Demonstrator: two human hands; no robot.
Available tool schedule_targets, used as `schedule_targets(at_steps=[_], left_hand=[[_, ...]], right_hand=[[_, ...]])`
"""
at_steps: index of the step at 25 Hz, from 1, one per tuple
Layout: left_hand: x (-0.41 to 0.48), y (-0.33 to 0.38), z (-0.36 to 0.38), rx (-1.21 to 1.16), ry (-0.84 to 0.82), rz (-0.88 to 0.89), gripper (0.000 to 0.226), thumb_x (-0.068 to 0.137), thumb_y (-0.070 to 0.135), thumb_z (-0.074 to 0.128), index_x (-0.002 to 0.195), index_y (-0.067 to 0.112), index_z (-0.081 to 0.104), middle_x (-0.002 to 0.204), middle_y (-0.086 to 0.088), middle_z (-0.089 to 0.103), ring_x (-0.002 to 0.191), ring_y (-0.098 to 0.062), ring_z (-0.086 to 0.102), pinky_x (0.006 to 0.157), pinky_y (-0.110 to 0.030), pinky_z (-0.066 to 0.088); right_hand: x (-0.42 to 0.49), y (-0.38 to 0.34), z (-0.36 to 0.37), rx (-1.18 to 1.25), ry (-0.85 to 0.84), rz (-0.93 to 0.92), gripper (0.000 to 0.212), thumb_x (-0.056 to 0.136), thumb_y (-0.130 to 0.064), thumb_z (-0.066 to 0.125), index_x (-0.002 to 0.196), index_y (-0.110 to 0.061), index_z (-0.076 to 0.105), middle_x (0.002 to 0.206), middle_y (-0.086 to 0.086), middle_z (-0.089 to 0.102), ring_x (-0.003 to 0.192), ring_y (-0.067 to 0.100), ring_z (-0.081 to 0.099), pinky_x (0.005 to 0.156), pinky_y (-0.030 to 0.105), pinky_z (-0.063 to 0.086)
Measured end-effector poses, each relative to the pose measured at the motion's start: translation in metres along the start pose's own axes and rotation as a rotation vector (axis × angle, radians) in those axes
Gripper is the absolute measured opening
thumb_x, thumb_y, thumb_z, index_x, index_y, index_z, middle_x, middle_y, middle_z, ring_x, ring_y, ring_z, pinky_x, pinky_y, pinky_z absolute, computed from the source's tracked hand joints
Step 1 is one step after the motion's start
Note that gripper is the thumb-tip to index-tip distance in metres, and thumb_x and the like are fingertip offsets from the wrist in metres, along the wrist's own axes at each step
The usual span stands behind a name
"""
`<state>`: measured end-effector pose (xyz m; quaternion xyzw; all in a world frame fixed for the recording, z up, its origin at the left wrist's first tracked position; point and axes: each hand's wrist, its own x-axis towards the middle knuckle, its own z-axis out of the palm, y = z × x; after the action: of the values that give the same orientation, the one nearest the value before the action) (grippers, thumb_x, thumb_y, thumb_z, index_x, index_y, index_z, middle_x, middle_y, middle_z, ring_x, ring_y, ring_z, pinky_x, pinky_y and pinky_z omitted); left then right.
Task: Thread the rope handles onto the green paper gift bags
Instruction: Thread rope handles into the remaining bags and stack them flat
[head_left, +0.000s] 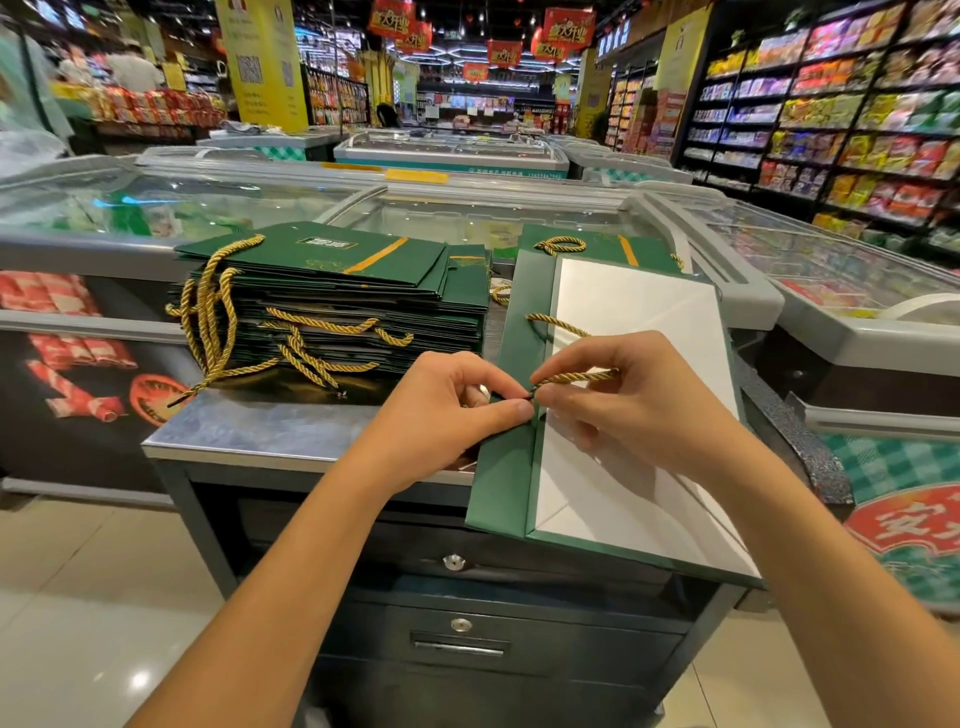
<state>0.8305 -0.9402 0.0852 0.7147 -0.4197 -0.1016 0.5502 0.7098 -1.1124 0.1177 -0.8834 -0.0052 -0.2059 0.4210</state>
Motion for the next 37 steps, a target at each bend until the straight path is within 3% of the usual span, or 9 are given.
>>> schedule_targets(at_steps=[3,6,8,10,14,20,30,34,37], left_hand=[[-0.001,0.001,-0.001,-0.046,-0.019,-0.021,0.012,0.086,0.021,0.079,0.098,0.024,0.077,0.064,-0.013,0.051,0.058,-0.022,0.045,0.057,-0.036,0.043],[0.001,0.001,-0.003,-0.089,0.005,-0.035,0.035,0.092,0.001,0.063,0.118,0.025,0.068,0.08,-0.01,0.059,0.064,-0.015,0.051,0.06,-0.026,0.047],[0.004,0.0,-0.005,-0.182,0.001,-0.063,0.05,0.091,-0.011,0.051,0.129,0.021,0.059,0.096,-0.017,0.067,0.073,-0.019,0.06,0.068,-0.034,0.051],[0.005,-0.002,-0.005,-0.188,-0.013,-0.055,0.055,0.09,-0.015,0.053,0.134,0.018,0.054,0.101,-0.019,0.069,0.083,-0.026,0.063,0.075,-0.046,0.055],[0.004,-0.003,-0.008,-0.212,-0.061,-0.049,0.059,0.09,-0.01,0.063,0.138,0.021,0.049,0.102,-0.015,0.07,0.091,-0.023,0.063,0.083,-0.047,0.056],[0.005,-0.005,-0.011,-0.246,-0.089,-0.065,0.055,0.09,-0.011,0.063,0.135,0.018,0.05,0.107,-0.015,0.07,0.097,-0.024,0.064,0.092,-0.046,0.056],[0.001,-0.001,-0.011,-0.218,-0.116,-0.027,0.035,0.089,-0.009,0.064,0.119,0.01,0.059,0.101,-0.006,0.072,0.088,-0.014,0.066,0.074,-0.027,0.054],[0.001,0.0,-0.012,-0.2,-0.142,0.005,0.038,0.086,-0.002,0.07,0.12,0.014,0.061,0.104,-0.005,0.07,0.09,-0.011,0.065,0.072,-0.026,0.053],[0.002,-0.001,-0.012,-0.173,-0.151,0.043,0.04,0.083,0.006,0.071,0.121,0.015,0.061,0.106,-0.002,0.068,0.097,-0.015,0.064,0.08,-0.03,0.054]], right_hand=[[0.001,0.005,0.005,-0.073,0.01,-0.02,0.005,0.094,-0.021,0.07,0.095,-0.018,0.074,0.071,-0.009,0.069,0.055,0.025,0.063,0.056,0.04,0.056],[-0.002,0.012,0.008,0.041,0.011,-0.021,0.007,0.098,-0.017,0.065,0.096,-0.011,0.069,0.061,0.002,0.064,0.046,0.02,0.056,0.047,0.029,0.047],[-0.003,0.015,0.008,0.104,0.02,-0.012,0.008,0.099,-0.014,0.063,0.095,-0.009,0.068,0.06,0.004,0.062,0.046,0.017,0.056,0.049,0.024,0.047],[-0.003,0.017,0.009,0.112,0.023,-0.003,0.009,0.099,-0.016,0.063,0.095,-0.009,0.068,0.06,-0.001,0.063,0.047,0.017,0.057,0.05,0.023,0.047],[-0.004,0.02,0.009,0.158,0.014,0.001,0.013,0.098,-0.017,0.064,0.093,-0.005,0.069,0.058,0.013,0.058,0.047,0.023,0.052,0.046,0.025,0.042],[-0.006,0.023,0.011,0.173,-0.004,-0.027,0.016,0.098,-0.019,0.064,0.09,-0.006,0.069,0.052,0.005,0.05,0.04,0.015,0.039,0.045,0.021,0.035],[-0.007,0.022,0.011,0.078,0.025,-0.04,0.014,0.096,-0.021,0.067,0.088,-0.009,0.072,0.059,0.011,0.058,0.043,0.01,0.045,0.047,0.019,0.038],[-0.008,0.02,0.011,0.039,0.029,-0.05,0.006,0.09,-0.021,0.074,0.089,-0.016,0.077,0.069,0.007,0.067,0.055,0.022,0.056,0.051,0.027,0.044],[-0.009,0.018,0.011,0.033,0.051,-0.03,0.003,0.089,-0.02,0.076,0.089,-0.019,0.079,0.072,0.007,0.071,0.062,0.033,0.061,0.054,0.036,0.049]])
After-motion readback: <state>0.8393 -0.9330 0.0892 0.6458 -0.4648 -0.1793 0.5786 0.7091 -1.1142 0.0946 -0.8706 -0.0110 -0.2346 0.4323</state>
